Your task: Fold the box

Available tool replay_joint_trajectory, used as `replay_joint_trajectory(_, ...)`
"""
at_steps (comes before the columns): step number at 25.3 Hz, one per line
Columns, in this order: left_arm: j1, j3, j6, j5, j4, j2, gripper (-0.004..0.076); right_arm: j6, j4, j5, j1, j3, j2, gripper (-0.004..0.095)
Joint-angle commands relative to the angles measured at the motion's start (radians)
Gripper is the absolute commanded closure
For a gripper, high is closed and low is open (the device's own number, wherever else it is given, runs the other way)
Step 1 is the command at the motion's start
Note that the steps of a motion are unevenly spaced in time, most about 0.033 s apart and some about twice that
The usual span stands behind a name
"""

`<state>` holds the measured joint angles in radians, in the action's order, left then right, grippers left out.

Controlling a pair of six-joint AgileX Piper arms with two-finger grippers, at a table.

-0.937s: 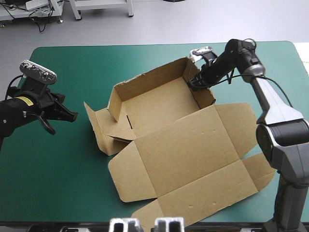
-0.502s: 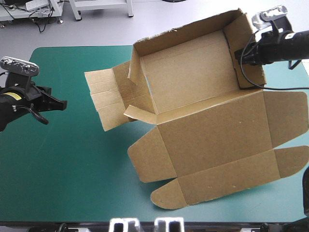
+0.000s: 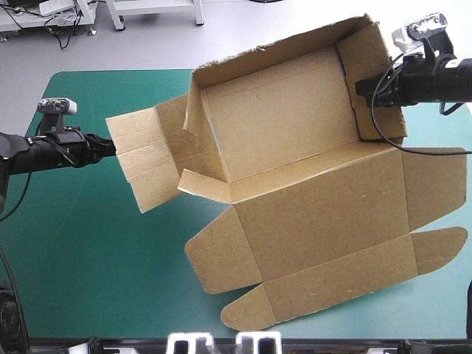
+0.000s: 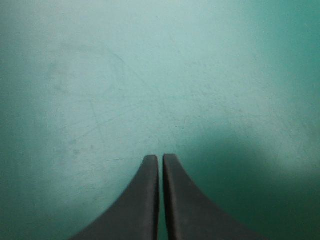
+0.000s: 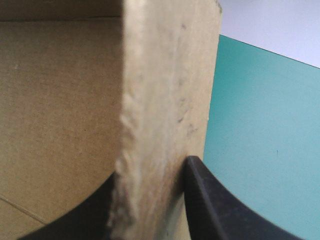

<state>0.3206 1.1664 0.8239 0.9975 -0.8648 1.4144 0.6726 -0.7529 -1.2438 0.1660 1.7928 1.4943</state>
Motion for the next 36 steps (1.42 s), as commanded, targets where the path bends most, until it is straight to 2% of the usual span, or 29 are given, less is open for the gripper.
replay_joint_trajectory(1, 0.002, 0.021, 0.082, 0.063, -0.173, 0.025, 0.071, 0.004, -0.091, -0.013, 0.007, 0.031, -0.042, 0.0933)
replay_joint_trajectory(4, -0.004, 0.018, 0.234, 0.304, -0.47, 0.103, 0.071, 0.013, -0.119, -0.013, 0.007, 0.032, -0.042, 0.0933)
replay_joint_trajectory(12, -0.129, 0.012, 0.262, 0.304, -0.469, 0.103, 0.071, 0.023, -0.203, -0.011, 0.007, 0.062, -0.02, 0.0933)
replay_joint_trajectory(17, -0.177, 0.012, 0.254, 0.304, -0.486, 0.098, 0.071, 0.026, -0.193, -0.011, 0.007, 0.08, 0.008, 0.0933)
replay_joint_trajectory(20, -0.217, 0.012, 0.235, 0.304, -0.555, 0.09, 0.0703, 0.026, -0.15, 0.003, 0.007, 0.082, 0.022, 0.0933)
replay_joint_trajectory(24, -0.262, 0.014, 0.235, 0.304, -0.581, 0.074, 0.0594, 0.011, -0.084, 0.013, 0.007, 0.082, 0.039, 0.0933)
replay_joint_trajectory(31, -0.299, 0.014, 0.203, 0.304, -0.643, 0.045, 0.0335, 0.008, -0.082, 0.02, 0.006, 0.082, 0.063, 0.0932)
replay_joint_trajectory(36, -0.299, 0.024, 0.203, 0.304, -0.667, 0.007, 0.0332, 0.001, -0.084, 0.06, -0.008, 0.08, 0.067, 0.0931)
